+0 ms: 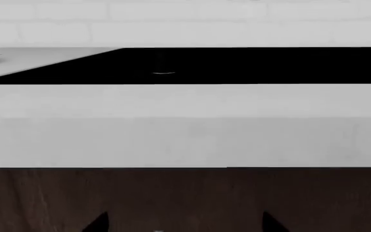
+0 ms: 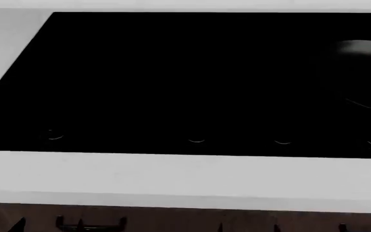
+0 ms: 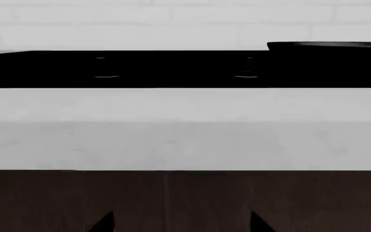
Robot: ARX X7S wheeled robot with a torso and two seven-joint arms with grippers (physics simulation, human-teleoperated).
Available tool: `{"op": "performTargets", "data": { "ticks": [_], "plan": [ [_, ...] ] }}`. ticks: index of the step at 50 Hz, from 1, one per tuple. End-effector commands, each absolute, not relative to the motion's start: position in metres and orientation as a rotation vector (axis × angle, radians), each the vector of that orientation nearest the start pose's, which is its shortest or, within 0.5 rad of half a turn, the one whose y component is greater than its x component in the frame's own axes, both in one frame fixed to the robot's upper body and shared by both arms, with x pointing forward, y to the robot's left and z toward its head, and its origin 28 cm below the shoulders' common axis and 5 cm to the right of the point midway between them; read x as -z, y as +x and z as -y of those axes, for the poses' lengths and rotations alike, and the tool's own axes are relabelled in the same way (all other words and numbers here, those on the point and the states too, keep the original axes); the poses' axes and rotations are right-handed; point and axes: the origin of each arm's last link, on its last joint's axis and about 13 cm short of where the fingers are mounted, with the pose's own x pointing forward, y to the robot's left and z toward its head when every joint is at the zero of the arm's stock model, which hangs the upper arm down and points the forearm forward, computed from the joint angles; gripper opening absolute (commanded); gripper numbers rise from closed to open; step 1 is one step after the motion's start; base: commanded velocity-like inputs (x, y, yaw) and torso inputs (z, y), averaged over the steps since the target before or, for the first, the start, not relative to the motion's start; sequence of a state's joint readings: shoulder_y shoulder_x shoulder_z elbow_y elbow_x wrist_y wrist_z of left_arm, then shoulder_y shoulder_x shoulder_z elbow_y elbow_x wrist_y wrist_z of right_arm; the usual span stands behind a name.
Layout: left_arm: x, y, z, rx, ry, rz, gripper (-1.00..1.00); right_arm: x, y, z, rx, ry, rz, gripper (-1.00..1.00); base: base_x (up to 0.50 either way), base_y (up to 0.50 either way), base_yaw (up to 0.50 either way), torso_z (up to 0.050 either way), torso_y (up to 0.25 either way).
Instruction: Pick the ginger from the plate and place it in the pan.
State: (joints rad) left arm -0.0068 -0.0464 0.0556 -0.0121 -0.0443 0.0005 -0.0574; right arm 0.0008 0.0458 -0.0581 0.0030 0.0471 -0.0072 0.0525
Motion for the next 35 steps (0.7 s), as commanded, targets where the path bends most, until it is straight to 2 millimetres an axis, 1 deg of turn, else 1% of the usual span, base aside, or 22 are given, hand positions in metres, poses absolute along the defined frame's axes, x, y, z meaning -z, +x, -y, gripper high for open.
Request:
{"op": "performTargets", "data": {
  "ticks": [1, 2, 3, 4, 5, 14, 32, 33, 34, 35],
  "plan": [
    [-0.011, 0.210, -0.206, -0.006, 0.004, -0.008, 1.00, -0.011, 0.209, 0.095, -0.011, -0.003, -0.001, 1.00, -0.49, 0.00, 0.00, 0.000, 0.000],
    [-0.010, 0.210, -0.206, -0.007, 0.004, -0.008, 1.00, -0.011, 0.209, 0.095, -0.011, -0.002, 0.001, 1.00, -0.48, 0.00, 0.00, 0.000, 0.000],
    [-0.023, 0.211, -0.206, -0.005, 0.004, -0.010, 1.00, -0.011, 0.209, 0.095, -0.011, -0.002, 0.000, 1.00, -0.49, 0.00, 0.00, 0.000, 0.000],
    [-0.012, 0.210, -0.206, -0.004, 0.005, -0.010, 1.00, -0.012, 0.209, 0.095, -0.012, -0.002, 0.001, 1.00, -0.49, 0.00, 0.00, 0.000, 0.000],
    [-0.011, 0.211, -0.206, -0.005, 0.005, -0.011, 1.00, -0.012, 0.209, 0.095, -0.012, -0.003, 0.001, 1.00, -0.49, 0.00, 0.00, 0.000, 0.000],
    [-0.011, 0.211, -0.206, -0.005, 0.006, -0.012, 1.00, -0.011, 0.210, 0.095, -0.011, -0.011, -0.001, 1.00, -0.43, 0.05, 0.00, 0.000, 0.000],
    [-0.011, 0.211, -0.206, -0.008, 0.004, -0.011, 1.00, -0.012, 0.209, 0.096, -0.007, -0.007, 0.002, 1.00, -0.28, 0.26, 0.00, 0.000, 0.000],
    [-0.025, 0.211, -0.205, -0.008, 0.004, -0.010, 1.00, -0.012, 0.209, 0.096, -0.008, -0.006, 0.002, 1.00, -0.27, 0.29, 0.00, 0.000, 0.000],
    [-0.014, 0.210, -0.206, -0.009, 0.003, -0.010, 1.00, -0.012, 0.209, 0.096, -0.007, -0.005, 0.002, 1.00, -0.26, 0.28, 0.00, 0.000, 0.000],
    [-0.012, 0.210, -0.206, -0.008, 0.001, -0.005, 1.00, -0.012, 0.209, 0.096, -0.007, -0.005, 0.001, 1.00, -0.26, 0.29, 0.00, 0.000, 0.000]
  ]
}}
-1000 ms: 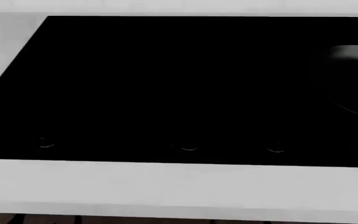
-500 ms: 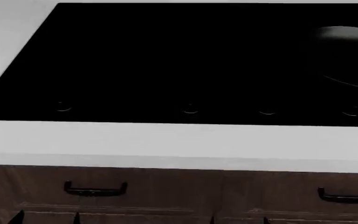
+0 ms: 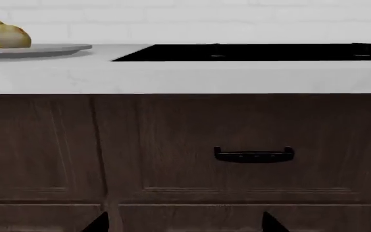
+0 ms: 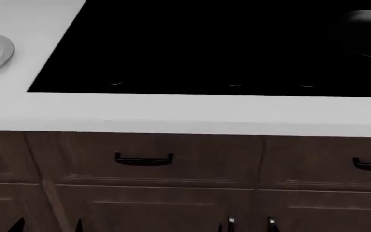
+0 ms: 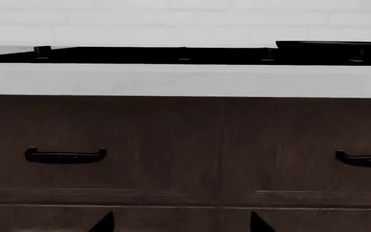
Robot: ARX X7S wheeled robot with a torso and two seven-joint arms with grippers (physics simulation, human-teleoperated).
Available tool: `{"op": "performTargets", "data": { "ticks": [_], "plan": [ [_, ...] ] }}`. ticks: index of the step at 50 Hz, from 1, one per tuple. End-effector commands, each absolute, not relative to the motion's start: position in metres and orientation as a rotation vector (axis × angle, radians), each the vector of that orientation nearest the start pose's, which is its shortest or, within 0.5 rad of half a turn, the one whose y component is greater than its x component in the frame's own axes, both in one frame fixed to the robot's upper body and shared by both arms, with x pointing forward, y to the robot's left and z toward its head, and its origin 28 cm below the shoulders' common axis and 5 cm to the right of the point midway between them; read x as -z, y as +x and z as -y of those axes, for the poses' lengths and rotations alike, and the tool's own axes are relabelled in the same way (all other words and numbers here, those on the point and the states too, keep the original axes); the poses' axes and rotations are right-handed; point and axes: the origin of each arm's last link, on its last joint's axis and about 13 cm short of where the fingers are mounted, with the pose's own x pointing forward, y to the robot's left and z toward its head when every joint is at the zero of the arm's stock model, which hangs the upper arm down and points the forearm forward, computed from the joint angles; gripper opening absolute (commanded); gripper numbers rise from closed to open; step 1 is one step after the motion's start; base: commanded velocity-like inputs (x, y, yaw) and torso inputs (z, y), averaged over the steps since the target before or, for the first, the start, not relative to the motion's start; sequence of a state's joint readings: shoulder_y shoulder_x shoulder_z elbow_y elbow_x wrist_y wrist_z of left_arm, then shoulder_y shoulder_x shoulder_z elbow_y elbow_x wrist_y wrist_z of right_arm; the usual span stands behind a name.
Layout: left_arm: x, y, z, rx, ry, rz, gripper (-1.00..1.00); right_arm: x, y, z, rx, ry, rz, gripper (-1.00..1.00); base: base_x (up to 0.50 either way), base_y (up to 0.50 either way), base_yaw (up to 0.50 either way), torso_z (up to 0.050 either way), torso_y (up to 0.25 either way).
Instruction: Pick the ginger from the plate and place it in the pan.
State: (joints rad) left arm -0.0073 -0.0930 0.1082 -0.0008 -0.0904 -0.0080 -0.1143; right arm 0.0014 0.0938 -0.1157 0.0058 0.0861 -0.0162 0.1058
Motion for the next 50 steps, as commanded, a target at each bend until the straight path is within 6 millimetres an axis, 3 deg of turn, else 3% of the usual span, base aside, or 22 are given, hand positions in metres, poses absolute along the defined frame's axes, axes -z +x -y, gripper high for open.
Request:
{"op": "performTargets", "data": {
  "ticks": [1, 18, 31, 32, 33, 50],
  "plan": [
    [-0.011, 0.210, -0.206, -0.009, 0.001, -0.005, 1.00, -0.012, 0.209, 0.096, -0.007, -0.004, 0.002, 1.00, -0.26, 0.29, 0.00, 0.000, 0.000],
    [-0.010, 0.211, -0.206, -0.016, 0.002, -0.003, 1.00, -0.011, 0.211, 0.095, -0.008, -0.010, -0.007, 1.00, -0.18, 0.29, 0.00, 0.000, 0.000],
    [-0.012, 0.210, -0.206, -0.014, 0.001, 0.000, 1.00, -0.011, 0.210, 0.095, -0.011, -0.013, -0.001, 1.00, -0.06, 0.50, 0.00, 0.000, 0.000],
    [-0.013, 0.211, -0.207, -0.029, -0.001, 0.010, 1.00, -0.012, 0.211, 0.096, 0.009, -0.010, -0.007, 1.00, 0.00, 0.00, 0.00, 0.000, 0.000],
    [-0.027, 0.209, -0.210, -0.109, 0.015, 0.031, 1.00, -0.009, 0.214, 0.096, 0.062, -0.034, -0.038, 1.00, 0.00, 0.00, 0.00, 0.000, 0.000],
    [-0.027, 0.209, -0.210, -0.102, 0.014, 0.030, 1.00, -0.011, 0.213, 0.095, 0.079, -0.069, 0.009, 1.00, 0.00, 0.00, 0.00, 0.000, 0.000]
  ]
}}
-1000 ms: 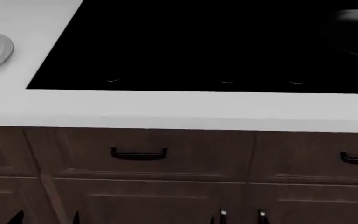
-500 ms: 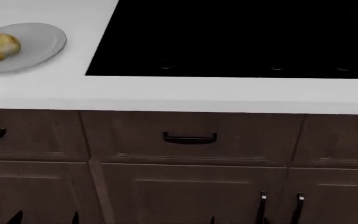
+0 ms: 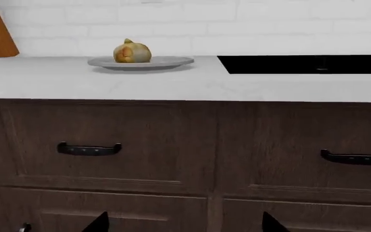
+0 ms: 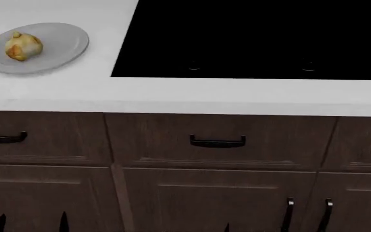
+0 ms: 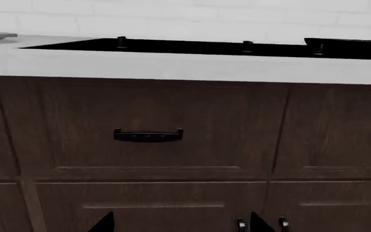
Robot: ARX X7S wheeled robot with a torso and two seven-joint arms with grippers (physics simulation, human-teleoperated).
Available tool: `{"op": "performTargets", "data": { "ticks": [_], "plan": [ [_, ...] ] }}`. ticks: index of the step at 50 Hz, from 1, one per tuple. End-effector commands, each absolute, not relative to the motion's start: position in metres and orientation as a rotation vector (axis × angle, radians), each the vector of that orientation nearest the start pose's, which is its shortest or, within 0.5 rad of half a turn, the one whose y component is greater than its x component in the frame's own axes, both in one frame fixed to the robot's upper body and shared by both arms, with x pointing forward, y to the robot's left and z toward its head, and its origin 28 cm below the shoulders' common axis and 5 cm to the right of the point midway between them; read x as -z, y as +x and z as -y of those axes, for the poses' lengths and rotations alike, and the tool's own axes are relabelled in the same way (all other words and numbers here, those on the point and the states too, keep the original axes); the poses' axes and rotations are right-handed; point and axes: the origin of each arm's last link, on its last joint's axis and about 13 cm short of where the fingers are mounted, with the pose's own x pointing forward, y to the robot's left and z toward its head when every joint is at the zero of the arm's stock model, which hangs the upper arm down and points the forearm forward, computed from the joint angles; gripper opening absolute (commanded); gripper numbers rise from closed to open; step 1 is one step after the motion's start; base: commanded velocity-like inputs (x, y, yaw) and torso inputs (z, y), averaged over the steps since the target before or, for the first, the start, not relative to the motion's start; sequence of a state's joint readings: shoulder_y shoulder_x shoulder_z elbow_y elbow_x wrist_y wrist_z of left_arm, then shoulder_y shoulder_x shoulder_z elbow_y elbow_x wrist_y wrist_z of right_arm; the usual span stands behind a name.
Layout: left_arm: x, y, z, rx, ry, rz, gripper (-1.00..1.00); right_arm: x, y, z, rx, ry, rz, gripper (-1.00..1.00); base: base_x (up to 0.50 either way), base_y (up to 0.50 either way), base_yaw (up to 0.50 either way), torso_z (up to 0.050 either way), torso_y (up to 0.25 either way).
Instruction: Pick the ginger from the plate and place it in the pan.
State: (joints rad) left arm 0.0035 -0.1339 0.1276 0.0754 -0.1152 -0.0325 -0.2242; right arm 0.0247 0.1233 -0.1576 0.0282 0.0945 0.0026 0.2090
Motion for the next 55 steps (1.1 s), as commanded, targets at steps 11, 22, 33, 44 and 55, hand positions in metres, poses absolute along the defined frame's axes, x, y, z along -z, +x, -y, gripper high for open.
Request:
{"op": "performTargets", "data": {
  "ticks": [11, 22, 33, 44, 55],
  "plan": [
    [-0.027, 0.209, -0.210, -0.102, 0.014, 0.030, 1.00, -0.011, 0.213, 0.095, 0.079, -0.069, 0.009, 1.00, 0.00, 0.00, 0.00, 0.038, 0.025],
    [-0.027, 0.209, -0.210, -0.102, 0.014, 0.030, 1.00, -0.011, 0.213, 0.095, 0.079, -0.069, 0.009, 1.00, 0.00, 0.00, 0.00, 0.050, 0.035],
    [-0.026, 0.210, -0.210, -0.127, 0.037, 0.039, 1.00, -0.013, 0.210, 0.095, 0.052, -0.052, 0.020, 1.00, 0.00, 0.00, 0.00, 0.050, 0.035],
    [-0.032, 0.206, -0.212, -0.104, 0.014, 0.021, 1.00, -0.015, 0.210, 0.093, 0.058, -0.091, 0.036, 1.00, 0.00, 0.16, 0.00, 0.032, 0.022],
    [-0.051, 0.202, -0.217, -0.121, 0.087, 0.029, 1.00, -0.032, 0.208, 0.093, 0.041, -0.117, 0.051, 1.00, 0.00, 0.36, 0.00, 0.000, 0.000]
  ]
}}
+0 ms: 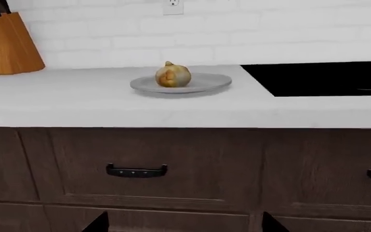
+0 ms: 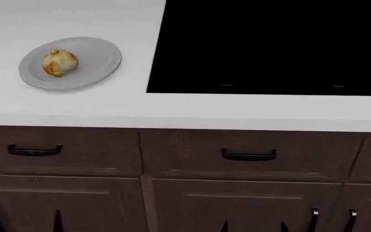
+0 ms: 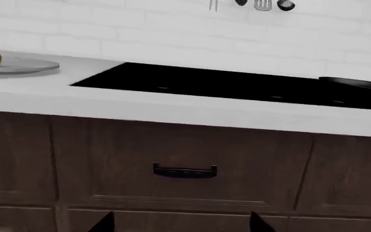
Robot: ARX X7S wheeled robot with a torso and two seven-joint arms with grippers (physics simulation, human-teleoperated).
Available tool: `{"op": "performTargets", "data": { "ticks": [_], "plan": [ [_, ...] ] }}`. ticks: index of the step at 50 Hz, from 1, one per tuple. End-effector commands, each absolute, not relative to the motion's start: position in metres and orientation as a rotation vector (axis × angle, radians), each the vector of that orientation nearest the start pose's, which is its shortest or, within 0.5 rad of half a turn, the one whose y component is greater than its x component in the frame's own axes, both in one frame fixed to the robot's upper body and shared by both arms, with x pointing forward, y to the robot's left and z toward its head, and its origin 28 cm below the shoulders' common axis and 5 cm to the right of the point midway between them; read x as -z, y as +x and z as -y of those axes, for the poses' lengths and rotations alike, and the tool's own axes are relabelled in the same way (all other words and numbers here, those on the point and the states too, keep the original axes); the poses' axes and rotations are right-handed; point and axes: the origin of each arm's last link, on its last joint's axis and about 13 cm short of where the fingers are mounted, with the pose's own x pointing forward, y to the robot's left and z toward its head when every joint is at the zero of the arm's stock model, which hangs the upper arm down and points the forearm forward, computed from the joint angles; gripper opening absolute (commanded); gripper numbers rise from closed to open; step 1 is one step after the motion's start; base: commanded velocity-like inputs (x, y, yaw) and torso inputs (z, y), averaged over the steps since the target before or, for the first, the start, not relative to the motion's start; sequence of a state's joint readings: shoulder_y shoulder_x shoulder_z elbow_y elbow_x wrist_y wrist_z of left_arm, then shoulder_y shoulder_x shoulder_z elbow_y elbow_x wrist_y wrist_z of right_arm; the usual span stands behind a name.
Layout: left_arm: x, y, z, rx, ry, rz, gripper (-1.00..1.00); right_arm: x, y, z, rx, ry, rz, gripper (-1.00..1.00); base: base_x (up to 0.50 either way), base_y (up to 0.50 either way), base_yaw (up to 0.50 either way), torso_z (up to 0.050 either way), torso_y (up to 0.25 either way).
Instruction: Pick the ginger from the plate and place it in the pan.
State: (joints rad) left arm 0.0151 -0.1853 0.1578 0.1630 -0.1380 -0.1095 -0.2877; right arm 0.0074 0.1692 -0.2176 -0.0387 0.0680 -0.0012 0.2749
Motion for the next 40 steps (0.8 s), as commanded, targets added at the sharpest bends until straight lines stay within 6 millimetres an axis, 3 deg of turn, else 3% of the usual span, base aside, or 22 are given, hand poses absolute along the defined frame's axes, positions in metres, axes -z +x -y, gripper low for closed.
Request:
{"op": "performTargets", "data": {
  "ticks": [1, 6, 11, 20, 40],
  "plan": [
    [-0.054, 0.203, -0.218, -0.131, 0.099, 0.032, 1.00, -0.034, 0.208, 0.092, 0.043, -0.129, 0.056, 1.00, 0.00, 0.27, 0.00, 0.000, 0.000],
    [-0.076, 0.205, -0.223, -0.166, 0.111, 0.056, 1.00, -0.054, 0.209, 0.091, 0.028, -0.141, 0.076, 1.00, 0.00, 0.27, 0.00, 0.000, 0.000],
    [-0.086, 0.202, -0.227, -0.186, 0.159, 0.095, 1.00, -0.069, 0.207, 0.090, 0.044, -0.175, 0.102, 1.00, 0.00, 0.25, 0.00, 0.000, 0.000],
    [-0.132, 0.171, -0.234, -0.215, 0.165, 0.238, 1.00, -0.099, 0.191, 0.091, 0.055, -0.194, 0.173, 1.00, 0.00, 0.24, 0.00, 0.000, 0.000],
    [-0.132, 0.174, -0.234, -0.215, 0.183, 0.239, 1.00, -0.099, 0.195, 0.090, 0.043, -0.208, 0.166, 1.00, 0.05, 0.25, 0.00, 0.000, 0.000]
  ]
}}
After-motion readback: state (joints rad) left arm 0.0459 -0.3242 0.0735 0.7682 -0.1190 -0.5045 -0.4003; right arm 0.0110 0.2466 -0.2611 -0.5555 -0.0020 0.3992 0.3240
